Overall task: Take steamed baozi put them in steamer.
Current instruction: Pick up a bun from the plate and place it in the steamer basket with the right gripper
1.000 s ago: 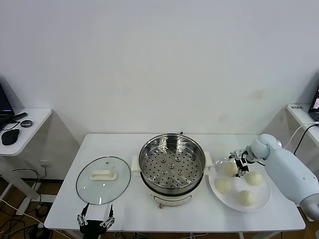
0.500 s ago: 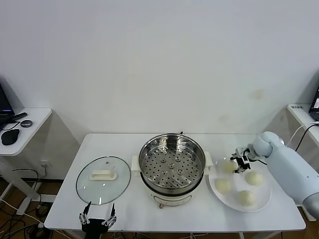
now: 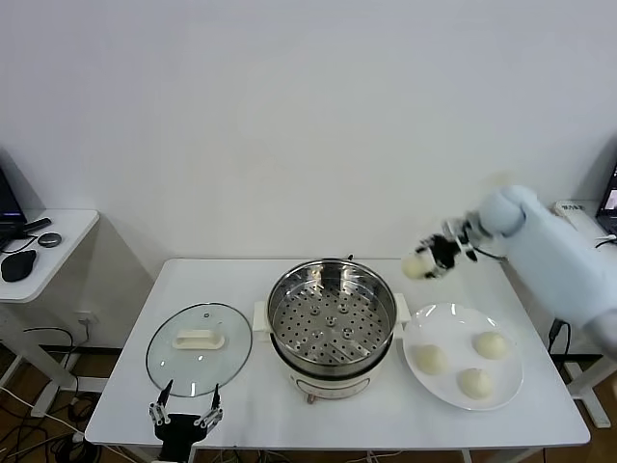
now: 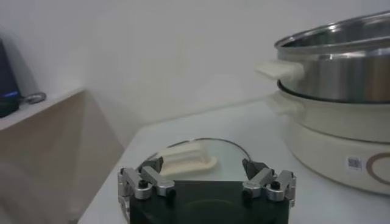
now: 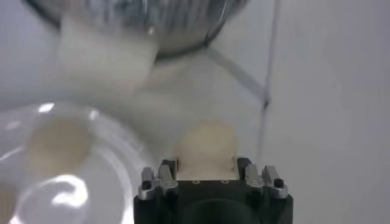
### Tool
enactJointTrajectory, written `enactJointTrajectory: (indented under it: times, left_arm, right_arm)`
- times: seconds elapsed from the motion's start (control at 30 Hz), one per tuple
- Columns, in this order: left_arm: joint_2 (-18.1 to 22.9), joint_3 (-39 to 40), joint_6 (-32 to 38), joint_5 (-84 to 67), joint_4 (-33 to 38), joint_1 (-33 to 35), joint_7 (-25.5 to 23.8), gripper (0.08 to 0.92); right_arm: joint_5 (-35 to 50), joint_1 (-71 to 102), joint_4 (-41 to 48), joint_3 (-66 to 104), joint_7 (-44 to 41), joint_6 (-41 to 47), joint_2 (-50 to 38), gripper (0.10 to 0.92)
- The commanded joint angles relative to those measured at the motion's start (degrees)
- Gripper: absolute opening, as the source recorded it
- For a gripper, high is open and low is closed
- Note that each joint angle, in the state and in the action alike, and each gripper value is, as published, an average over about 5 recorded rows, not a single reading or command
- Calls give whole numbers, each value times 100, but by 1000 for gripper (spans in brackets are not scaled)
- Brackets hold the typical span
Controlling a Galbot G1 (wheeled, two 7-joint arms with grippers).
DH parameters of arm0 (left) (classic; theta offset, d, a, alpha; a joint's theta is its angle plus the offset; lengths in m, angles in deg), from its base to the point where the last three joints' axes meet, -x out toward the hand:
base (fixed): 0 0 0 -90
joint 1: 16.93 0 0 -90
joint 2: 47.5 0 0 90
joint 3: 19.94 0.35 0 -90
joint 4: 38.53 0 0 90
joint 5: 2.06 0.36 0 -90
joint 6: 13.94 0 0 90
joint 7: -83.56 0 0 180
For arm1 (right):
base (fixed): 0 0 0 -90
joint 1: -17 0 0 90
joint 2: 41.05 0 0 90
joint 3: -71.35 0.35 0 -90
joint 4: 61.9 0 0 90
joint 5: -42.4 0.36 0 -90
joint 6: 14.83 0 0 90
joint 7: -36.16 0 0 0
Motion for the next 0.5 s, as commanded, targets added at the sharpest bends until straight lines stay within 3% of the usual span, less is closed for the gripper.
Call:
enactJointTrajectory:
  times: [0.03,0.23,0.4,0.5]
  left_arm:
    - [42,38,5,-4,62,24,59,823]
    - [64,61,9,-4,82,49,82,823]
    - [67,62,10,-19,107,83,94,823]
    - [52,70,10,-28,112,102,95,823]
  right_arm:
    - [856,-1798,655,-1105,-743,-2435,1392,587]
    - [28,-1758,-140,-1639,-725,-3164,1743,586]
    - [-1131,-1519,-665,-1744,-531,-3385,1841,584]
    - [-1233,-1449,-740,-1926,-493,-3384,1841,579]
